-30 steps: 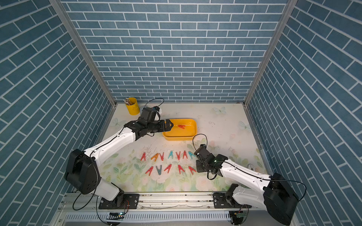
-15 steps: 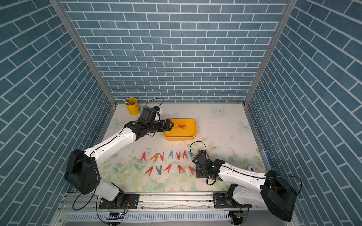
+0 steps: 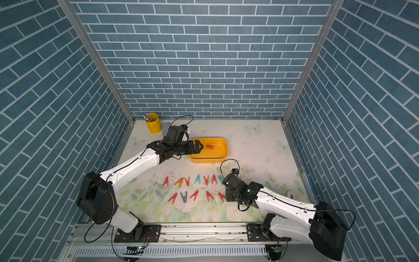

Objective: Take the clothespins out of the storage box
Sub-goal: Place the clothespin at the center of the board, then pick up the clothespin from the storage box.

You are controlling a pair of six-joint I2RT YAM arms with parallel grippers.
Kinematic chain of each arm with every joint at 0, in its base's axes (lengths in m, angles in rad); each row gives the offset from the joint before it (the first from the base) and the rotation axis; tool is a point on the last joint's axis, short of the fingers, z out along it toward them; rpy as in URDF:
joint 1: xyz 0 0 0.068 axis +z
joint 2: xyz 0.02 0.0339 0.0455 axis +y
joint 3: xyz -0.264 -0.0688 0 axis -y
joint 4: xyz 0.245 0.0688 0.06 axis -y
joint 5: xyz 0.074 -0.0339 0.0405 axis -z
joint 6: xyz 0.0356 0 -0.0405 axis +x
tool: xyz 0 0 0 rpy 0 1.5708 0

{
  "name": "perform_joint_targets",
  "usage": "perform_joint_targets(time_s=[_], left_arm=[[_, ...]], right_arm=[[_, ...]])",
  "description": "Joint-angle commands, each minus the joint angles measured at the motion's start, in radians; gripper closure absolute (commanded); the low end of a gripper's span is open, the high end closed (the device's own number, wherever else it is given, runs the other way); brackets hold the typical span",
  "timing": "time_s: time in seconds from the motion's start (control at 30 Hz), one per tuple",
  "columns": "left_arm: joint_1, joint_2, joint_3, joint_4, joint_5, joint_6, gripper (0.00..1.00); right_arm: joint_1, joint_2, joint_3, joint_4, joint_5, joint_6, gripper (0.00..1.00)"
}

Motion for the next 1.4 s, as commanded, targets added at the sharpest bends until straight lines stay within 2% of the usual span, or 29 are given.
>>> perform_joint_targets(time_s=[0.0, 0.2, 0.5, 0.77, 1.1, 1.37], left_arm=[[-0.019, 0.045, 0.038, -0.031, -0.029, -0.016, 0.01], [-0.055, 0.133, 0.111, -0.072, -0.081, -0.07, 0.09], [-0.094, 0.325, 0.282, -0.16, -0.172, -0.182, 0.25], [-0.113, 0.508, 0.464, -0.224, -0.23, -0.267, 0.35], [-0.117, 0.712, 0.678, -0.3, -0.283, -0.327, 0.37], [-0.118, 0.829, 0.808, -0.362, -0.309, -0.338, 0.41]], right_arm=[[0.0, -0.007, 0.085, -0.032, 0.086, -0.073, 0.47], [-0.059, 0.037, 0.205, 0.035, 0.109, -0.199, 0.31], [-0.241, 0.08, 0.259, 0.233, -0.023, -0.361, 0.01], [-0.348, 0.109, 0.264, 0.326, -0.092, -0.421, 0.0], [-0.471, 0.129, 0.262, 0.379, -0.213, -0.457, 0.0], [-0.528, 0.14, 0.263, 0.391, -0.278, -0.467, 0.01]])
